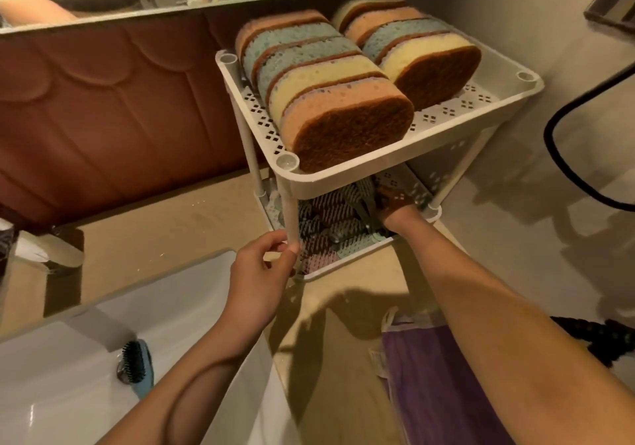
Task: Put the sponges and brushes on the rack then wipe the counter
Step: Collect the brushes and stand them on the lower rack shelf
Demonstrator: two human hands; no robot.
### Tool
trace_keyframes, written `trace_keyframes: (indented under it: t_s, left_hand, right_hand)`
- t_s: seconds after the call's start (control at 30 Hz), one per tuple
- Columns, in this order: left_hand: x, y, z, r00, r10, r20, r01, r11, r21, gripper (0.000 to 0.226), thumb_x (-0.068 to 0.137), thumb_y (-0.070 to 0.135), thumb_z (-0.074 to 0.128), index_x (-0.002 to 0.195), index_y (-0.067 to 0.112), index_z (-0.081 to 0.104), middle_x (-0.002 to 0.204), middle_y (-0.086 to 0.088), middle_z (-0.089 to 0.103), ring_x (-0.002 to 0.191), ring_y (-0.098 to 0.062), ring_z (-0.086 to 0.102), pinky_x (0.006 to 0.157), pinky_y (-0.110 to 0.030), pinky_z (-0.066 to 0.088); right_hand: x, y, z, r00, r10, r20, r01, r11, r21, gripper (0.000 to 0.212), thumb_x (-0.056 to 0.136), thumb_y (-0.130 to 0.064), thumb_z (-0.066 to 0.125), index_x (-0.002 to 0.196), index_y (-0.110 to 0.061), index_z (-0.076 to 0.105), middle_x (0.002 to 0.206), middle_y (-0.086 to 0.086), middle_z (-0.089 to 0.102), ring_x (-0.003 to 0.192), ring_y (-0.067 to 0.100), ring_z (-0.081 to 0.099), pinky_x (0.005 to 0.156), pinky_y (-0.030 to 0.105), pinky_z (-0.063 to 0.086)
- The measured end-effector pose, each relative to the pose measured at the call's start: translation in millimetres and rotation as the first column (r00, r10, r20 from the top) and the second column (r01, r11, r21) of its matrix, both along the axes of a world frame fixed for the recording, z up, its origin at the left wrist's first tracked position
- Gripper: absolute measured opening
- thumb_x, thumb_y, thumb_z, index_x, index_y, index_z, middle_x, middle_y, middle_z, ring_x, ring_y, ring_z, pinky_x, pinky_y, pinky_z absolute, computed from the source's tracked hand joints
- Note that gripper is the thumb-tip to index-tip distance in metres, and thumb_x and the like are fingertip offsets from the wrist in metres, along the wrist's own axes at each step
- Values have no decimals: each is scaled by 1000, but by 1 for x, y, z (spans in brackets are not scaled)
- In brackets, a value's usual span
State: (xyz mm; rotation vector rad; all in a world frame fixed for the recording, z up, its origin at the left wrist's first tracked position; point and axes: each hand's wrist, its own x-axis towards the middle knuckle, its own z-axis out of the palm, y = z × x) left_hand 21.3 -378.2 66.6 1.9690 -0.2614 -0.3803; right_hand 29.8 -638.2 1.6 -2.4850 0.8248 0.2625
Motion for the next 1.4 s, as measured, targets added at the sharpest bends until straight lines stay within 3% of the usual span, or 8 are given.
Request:
trace_keyframes:
  t_s: [0.23,0.43,0.63,0.8,0.93,1.03,1.2,1.4]
  left_hand:
    - [-4,5,3,999,26,-42,-28,999,-34,20,89,23,59,109,26,62,107,4,62,82,-16,60,77,-40,52]
    - [-10,45,-1,986,-112,-126,111,994,-21,14,92,17,55,96,17,68,93,9,66,72,4,58,63,-10,45]
    - [-24,105,-3,944,-195,-265,219,973,67,18,94,17,51,93,20,69,92,6,69,86,-7,63,74,-23,48]
    - [-44,164,-11,940,-132,-314,169,981,95,16,93,20,55,88,27,68,90,8,71,88,-8,65,69,-15,47]
    - [-57,209,-27,914,-86,-398,152,979,139,13,91,28,55,96,23,66,97,-1,67,91,-15,62,67,-24,45]
    - [-62,238,-41,920,-13,-393,93,978,186,14,94,19,51,101,17,64,96,-1,66,86,-11,59,62,-6,43]
    - [-67,282,-74,887,117,-446,9,962,271,12,93,11,51,81,11,54,79,-4,52,64,-14,41,55,-19,30]
    - [-61,308,-108,750,277,-601,-158,957,244,6,94,19,53,99,18,56,87,6,53,82,-12,51,65,-19,42]
  right_hand:
    - [-10,16,-4,959,-159,236,176,983,-56,41,94,-13,48,135,-10,47,141,15,47,130,31,43,106,32,33]
    - [-52,71,7,871,-231,434,229,972,58,42,88,-15,61,128,-9,50,119,12,55,111,28,53,90,37,45]
    - [-91,135,27,792,-289,537,32,899,437,16,89,-4,57,103,-10,62,80,-1,57,66,-1,51,63,10,42]
    - [-107,200,25,858,-268,438,-98,752,652,15,88,-1,57,94,-12,65,58,-16,50,60,4,46,58,21,39]
    - [-108,258,12,927,-234,293,-72,655,752,15,85,-7,56,87,-17,67,69,-4,58,72,17,53,68,32,41]
    - [-107,296,2,957,-33,289,-181,711,680,11,86,-9,59,88,-18,64,81,6,61,77,19,57,70,23,44]
    - [-94,354,-28,967,232,109,-253,799,546,18,90,-24,58,105,-17,64,92,-4,60,83,14,59,75,25,51]
    - [-66,404,-66,934,346,-92,-269,848,456,30,87,-24,60,113,-11,60,109,5,65,94,18,60,82,29,47]
